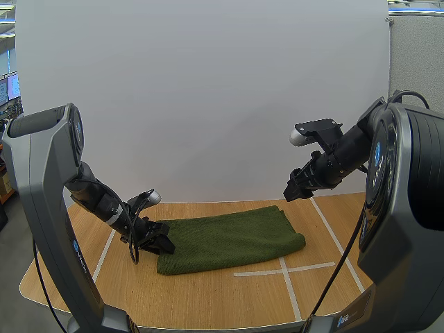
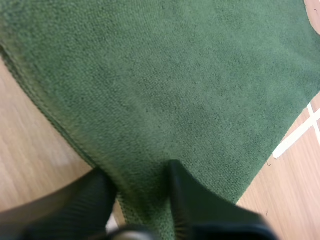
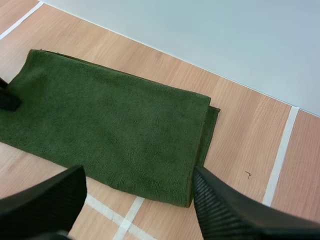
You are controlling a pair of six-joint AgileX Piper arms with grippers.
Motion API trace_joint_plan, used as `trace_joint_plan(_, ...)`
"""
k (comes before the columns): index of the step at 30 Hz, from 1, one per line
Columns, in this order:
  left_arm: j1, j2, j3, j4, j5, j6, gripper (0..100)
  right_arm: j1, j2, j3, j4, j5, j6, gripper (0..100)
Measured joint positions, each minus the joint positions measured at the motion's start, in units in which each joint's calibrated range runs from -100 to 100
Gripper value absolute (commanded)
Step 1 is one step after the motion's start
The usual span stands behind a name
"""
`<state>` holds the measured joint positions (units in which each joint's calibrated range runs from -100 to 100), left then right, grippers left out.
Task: Fold the towel
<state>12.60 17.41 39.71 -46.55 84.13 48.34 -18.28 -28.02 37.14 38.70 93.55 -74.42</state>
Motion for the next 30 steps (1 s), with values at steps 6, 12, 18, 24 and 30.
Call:
trace_joint_plan(6, 0.00, 0.00, 0.09, 0.00, 0.00, 1.36, 0, 0.00, 0.00, 0.00, 0.00, 0.00, 0.00, 100)
trace_joint_plan(12, 0.00, 0.04, 0.09, 1.11, 0.00, 2.00, 0, 0.00, 0.00, 0.00, 0.00, 0.00, 0.00, 100)
trace_joint_plan(18, 0.99, 0.04, -3.92, 7.29, 0.18, 1.90, 0, 0.00, 0.00, 0.00, -0.33, 0.00, 0.69, 100)
trace_joint_plan(24, 1.24, 0.04, -5.17, 8.38, 0.50, 1.81, 9, 0.00, 0.15, 0.00, -0.33, 0.16, 1.15, 100)
trace_joint_plan(30, 1.24, 0.04, -9.62, 7.79, 8.04, 1.87, 71, 0.00, 5.62, 0.00, 0.18, 0.54, 2.10, 100)
